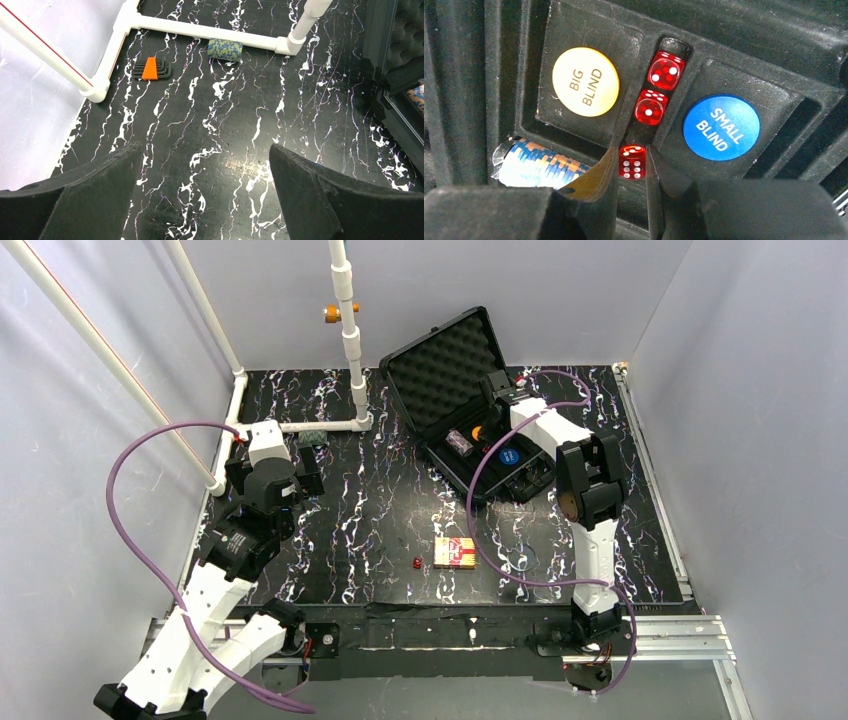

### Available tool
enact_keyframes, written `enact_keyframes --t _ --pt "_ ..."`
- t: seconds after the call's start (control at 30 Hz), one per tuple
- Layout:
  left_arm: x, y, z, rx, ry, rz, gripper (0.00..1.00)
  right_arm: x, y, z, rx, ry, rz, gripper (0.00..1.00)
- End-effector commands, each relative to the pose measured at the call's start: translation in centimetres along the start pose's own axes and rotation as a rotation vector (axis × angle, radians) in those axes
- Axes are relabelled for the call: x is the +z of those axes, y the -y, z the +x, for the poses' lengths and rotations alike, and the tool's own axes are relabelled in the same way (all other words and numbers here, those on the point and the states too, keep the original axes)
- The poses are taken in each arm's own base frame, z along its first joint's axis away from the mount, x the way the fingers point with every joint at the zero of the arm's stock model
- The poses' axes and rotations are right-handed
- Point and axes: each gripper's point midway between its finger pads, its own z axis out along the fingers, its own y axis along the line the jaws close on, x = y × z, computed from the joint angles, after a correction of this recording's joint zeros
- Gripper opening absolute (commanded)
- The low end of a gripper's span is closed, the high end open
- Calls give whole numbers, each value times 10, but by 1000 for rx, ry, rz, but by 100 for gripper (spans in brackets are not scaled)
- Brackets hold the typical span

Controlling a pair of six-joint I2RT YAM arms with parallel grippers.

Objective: Pack up texas hold em set

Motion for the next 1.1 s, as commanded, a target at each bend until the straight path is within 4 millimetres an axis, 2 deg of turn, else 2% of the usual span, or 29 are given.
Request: enact_keyframes --t 0.0,0.27,0.37,0.47,0.7,0.9,1.07 --pt "0 -2 -3 2 9 -8 98 3 -8 -13 52 39 -17 1" --pt "1 -1 -2 3 6 -2 98 8 -4 -11 84 47 -6 3" --pt "0 -1 -2 2 7 -2 98 10 -2 -12 91 50 -5 9" --pt "0 -1 -3 1 8 -1 98 12 -5 -10 86 39 -26 20" --pt "-1 -1 -3 -1 10 0 98 16 -10 1 58 -21 -52 36" --pt "-1 -2 -3 0 12 -1 98 14 -11 2 45 -28 -61 58" --pt "-1 -2 -4 -2 14 -1 98 8 -12 -2 40 -12 -73 61"
